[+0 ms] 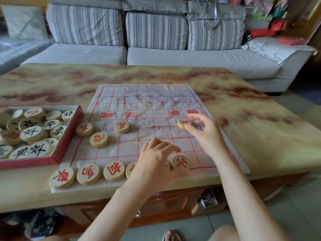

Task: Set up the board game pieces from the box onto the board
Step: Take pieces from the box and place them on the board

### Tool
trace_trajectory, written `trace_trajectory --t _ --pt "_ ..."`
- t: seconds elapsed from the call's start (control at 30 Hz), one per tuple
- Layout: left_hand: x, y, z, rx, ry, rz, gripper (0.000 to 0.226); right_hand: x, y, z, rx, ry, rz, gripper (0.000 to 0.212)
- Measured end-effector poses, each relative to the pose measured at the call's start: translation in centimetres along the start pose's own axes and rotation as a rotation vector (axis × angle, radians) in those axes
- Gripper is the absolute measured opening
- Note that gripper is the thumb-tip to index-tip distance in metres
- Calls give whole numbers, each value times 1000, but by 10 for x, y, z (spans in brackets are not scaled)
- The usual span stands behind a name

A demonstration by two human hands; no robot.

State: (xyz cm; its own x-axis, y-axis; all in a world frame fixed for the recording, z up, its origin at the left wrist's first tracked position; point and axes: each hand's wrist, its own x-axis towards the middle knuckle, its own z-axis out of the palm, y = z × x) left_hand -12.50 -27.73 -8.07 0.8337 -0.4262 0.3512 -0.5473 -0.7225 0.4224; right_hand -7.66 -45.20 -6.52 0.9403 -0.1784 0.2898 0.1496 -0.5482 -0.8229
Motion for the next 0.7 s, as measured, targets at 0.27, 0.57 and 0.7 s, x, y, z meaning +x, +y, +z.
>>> trace_trajectory --t 0.27,0.57,0.7 --pt "-4 -51 -68 -81 244 -280 19 -7 -22 31 15 -253 -61 32" --pt "-47 -131 -129 12 422 -780 30 -14 -73 93 65 -459 -155 35" --pt "-63 -155 -147 11 468 -909 33 -19 -98 127 102 -543 -199 35"
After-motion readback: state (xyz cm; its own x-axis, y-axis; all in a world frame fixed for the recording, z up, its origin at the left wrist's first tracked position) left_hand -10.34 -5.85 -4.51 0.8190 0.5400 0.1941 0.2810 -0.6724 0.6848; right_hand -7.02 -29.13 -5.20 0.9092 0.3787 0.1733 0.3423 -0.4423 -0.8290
